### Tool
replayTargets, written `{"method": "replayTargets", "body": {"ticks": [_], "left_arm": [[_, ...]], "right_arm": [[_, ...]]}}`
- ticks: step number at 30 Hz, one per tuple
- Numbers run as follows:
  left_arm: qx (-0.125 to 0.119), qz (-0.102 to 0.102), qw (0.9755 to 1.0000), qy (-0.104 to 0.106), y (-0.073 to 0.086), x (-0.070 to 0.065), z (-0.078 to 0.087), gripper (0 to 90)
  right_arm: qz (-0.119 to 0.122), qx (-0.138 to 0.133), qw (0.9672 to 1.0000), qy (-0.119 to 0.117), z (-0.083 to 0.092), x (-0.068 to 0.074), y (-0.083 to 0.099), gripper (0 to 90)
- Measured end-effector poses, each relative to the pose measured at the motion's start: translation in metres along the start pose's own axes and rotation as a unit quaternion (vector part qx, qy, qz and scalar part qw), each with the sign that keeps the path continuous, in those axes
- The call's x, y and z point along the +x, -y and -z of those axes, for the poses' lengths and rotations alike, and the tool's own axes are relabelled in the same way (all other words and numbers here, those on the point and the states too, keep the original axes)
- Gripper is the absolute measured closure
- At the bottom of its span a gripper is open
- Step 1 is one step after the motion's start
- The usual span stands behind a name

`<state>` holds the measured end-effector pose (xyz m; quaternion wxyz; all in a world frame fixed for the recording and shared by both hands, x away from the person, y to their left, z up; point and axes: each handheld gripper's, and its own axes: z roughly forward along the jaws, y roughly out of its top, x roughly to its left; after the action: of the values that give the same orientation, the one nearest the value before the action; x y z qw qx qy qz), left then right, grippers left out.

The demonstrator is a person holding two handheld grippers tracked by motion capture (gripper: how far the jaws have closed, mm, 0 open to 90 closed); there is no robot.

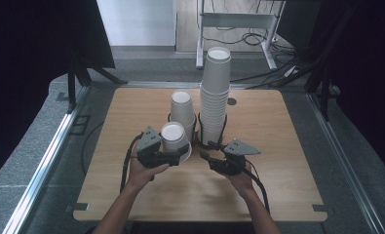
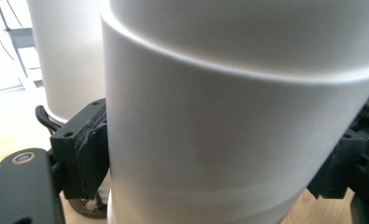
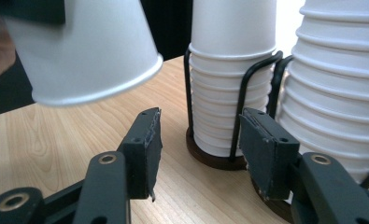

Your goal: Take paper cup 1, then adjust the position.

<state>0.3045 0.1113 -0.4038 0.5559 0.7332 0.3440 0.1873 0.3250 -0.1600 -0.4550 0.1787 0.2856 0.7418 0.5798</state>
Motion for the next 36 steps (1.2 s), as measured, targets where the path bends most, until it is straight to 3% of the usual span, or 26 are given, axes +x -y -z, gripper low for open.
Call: {"method": "replayTargets", "body": {"ticks": [9,21,25,36], "left_arm": [[0.019,0.007,0.9998,0.003,0.016,-0.006,-0.006,16.0],[0.049,0.008,0.9988,0.001,0.040,-0.010,-0.017,15.9],[0.064,-0.003,0.9980,-0.007,0.047,-0.012,-0.020,16.0],[0.100,-0.021,0.9947,-0.005,0.063,-0.019,-0.032,16.0]], "right_arm": [[-0.020,-0.022,0.9996,0.003,0.014,-0.004,0.007,46.7],[-0.017,-0.022,0.9995,0.016,0.022,0.000,0.008,36.5],[-0.014,-0.025,0.9994,0.020,0.025,0.005,0.006,34.2],[-0.033,-0.028,0.9989,-0.019,0.024,0.018,0.005,25.0]]}}
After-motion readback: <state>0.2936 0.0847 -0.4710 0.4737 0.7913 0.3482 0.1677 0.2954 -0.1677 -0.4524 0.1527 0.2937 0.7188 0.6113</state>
